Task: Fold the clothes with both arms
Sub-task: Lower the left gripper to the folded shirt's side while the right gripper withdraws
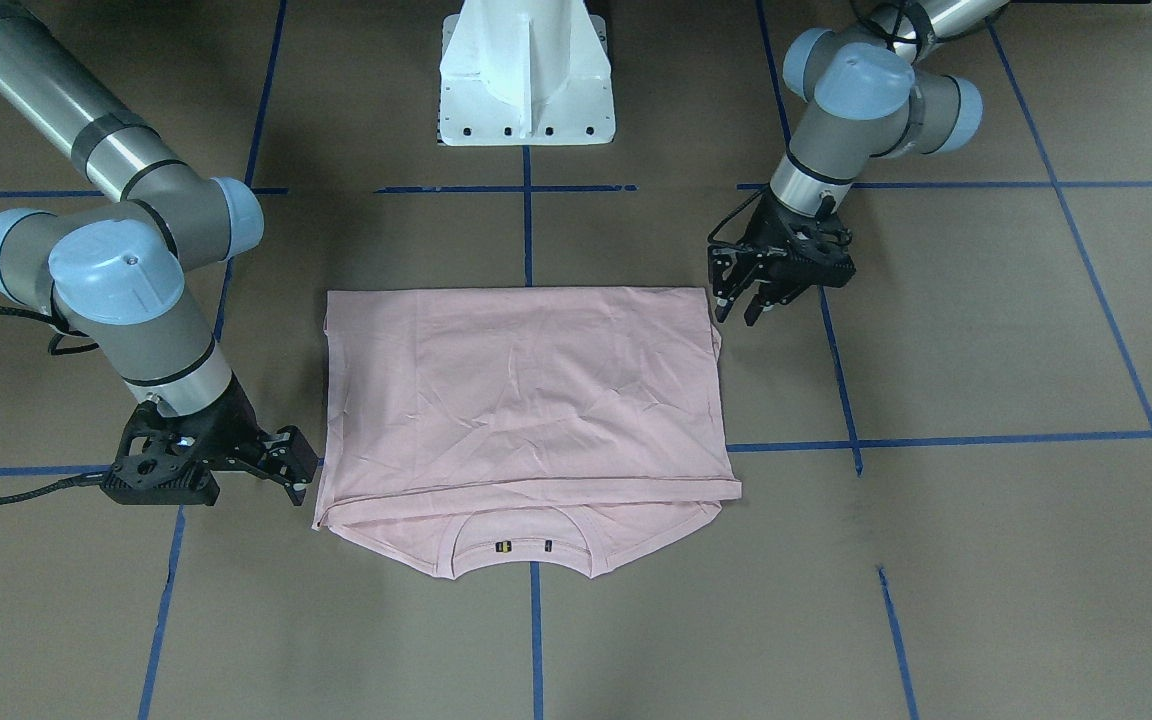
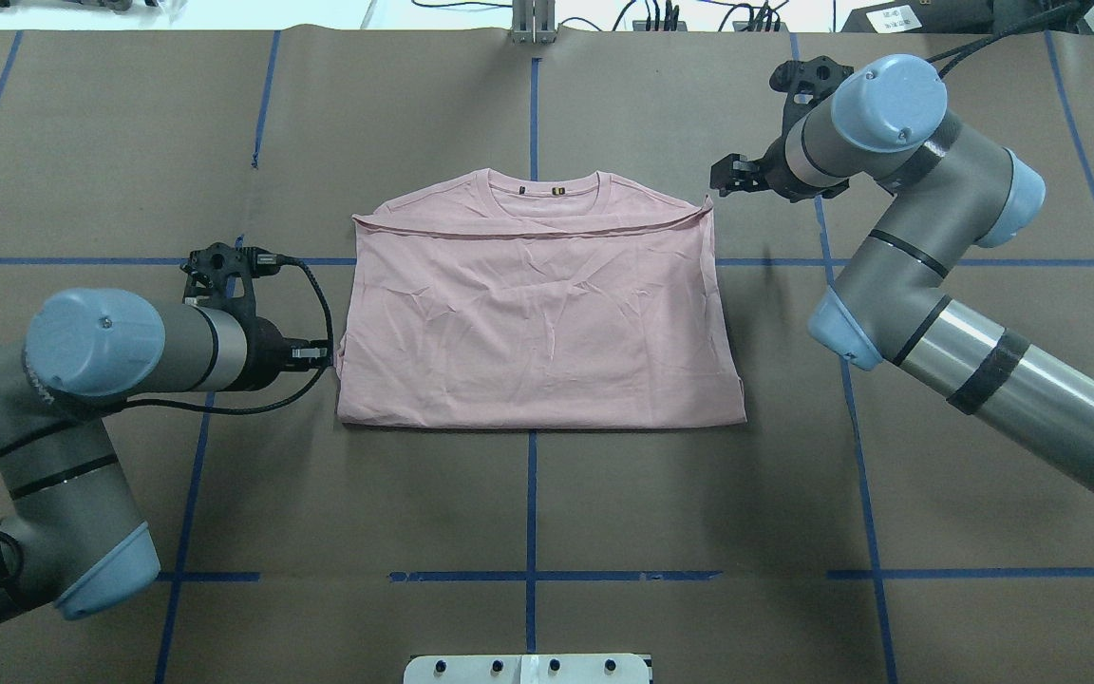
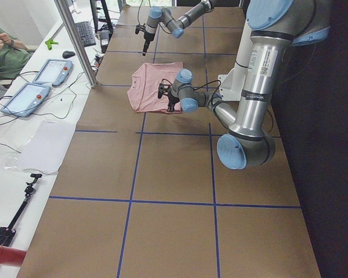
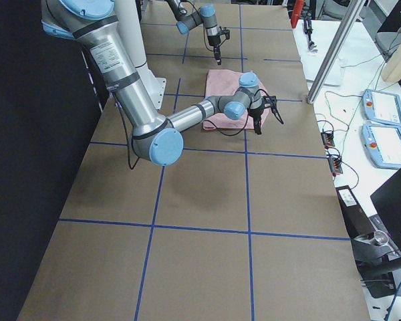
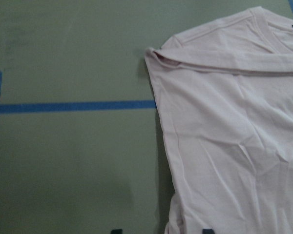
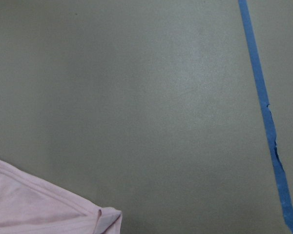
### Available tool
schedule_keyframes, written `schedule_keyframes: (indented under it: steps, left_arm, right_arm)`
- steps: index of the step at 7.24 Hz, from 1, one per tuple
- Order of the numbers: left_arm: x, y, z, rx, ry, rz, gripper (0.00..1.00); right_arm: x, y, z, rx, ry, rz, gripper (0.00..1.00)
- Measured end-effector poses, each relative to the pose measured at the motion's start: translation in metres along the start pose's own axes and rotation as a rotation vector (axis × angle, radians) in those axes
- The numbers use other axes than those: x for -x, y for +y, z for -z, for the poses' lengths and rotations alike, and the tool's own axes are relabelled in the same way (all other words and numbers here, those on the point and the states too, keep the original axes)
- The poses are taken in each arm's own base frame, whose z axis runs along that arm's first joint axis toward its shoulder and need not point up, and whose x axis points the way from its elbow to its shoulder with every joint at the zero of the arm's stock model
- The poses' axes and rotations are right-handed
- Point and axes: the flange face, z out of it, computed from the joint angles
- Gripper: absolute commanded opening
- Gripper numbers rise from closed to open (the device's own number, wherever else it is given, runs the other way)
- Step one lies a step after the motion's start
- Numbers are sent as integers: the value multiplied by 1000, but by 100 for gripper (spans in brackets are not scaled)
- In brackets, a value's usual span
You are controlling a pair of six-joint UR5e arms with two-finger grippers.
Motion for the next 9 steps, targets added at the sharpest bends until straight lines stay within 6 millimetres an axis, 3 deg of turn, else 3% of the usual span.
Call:
schedule_keyframes:
  steps: [2, 6, 9]
  left_arm:
    - [-6, 20, -9, 19, -4, 13, 43]
    - [-12, 34, -16, 41, -2, 4, 43]
    - [-15, 42, -20, 55, -4, -4, 33]
  right_arm:
    - [-2, 0, -1, -1, 3, -1, 100]
    - [-4, -1, -1, -3, 8, -5, 100]
    - [-10, 0, -3, -4, 17, -8, 100]
